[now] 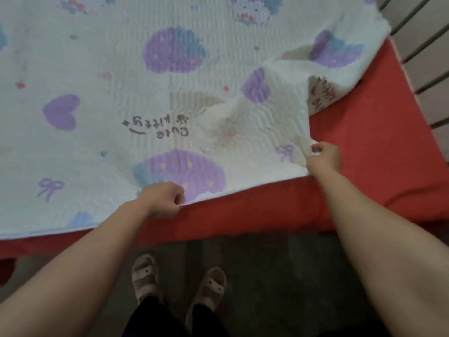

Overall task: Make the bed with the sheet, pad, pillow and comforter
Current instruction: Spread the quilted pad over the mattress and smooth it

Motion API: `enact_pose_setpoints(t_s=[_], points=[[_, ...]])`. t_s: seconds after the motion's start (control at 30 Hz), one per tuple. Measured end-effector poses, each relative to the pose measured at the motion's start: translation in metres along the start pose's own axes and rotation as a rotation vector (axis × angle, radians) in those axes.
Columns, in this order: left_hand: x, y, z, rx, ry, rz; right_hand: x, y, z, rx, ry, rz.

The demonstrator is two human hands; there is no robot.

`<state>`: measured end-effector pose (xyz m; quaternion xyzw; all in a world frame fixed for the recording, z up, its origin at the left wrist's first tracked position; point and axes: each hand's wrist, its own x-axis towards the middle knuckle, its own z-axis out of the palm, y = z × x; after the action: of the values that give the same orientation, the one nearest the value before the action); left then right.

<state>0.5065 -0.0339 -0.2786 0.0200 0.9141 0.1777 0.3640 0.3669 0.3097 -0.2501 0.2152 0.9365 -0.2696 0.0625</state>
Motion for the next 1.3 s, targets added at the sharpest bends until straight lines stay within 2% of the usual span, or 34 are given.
enact_pose_setpoints(t_s=[0.1, 0.23, 0.43, 0.57, 0.77, 0.93, 1.3], points=[[0.006, 0.010, 0.017, 0.073, 0.025, -0.006, -0.011, 0.039, 0.005, -0.089, -0.043, -0.001], [0.010, 0.021, 0.032, 0.205, 0.036, -0.023, -0.024, 0.066, 0.021, -0.057, -0.067, -0.021], [0.010, 0.033, 0.050, 0.289, 0.020, -0.074, -0.029, 0.083, 0.032, -0.267, -0.103, -0.014], [0.012, 0.041, 0.054, 0.275, -0.001, -0.077, -0.033, 0.084, 0.032, -0.303, -0.129, 0.099], [0.024, 0.060, 0.046, 0.033, 0.003, -0.028, -0.040, 0.087, 0.019, -0.194, -0.233, 0.080], [0.046, 0.116, 0.027, -0.201, 0.149, 0.090, -0.031, 0.090, -0.005, -0.030, -0.079, -0.015], [0.123, 0.222, -0.044, -0.427, 0.433, 0.221, 0.036, 0.109, -0.039, 0.109, 0.055, 0.121]])
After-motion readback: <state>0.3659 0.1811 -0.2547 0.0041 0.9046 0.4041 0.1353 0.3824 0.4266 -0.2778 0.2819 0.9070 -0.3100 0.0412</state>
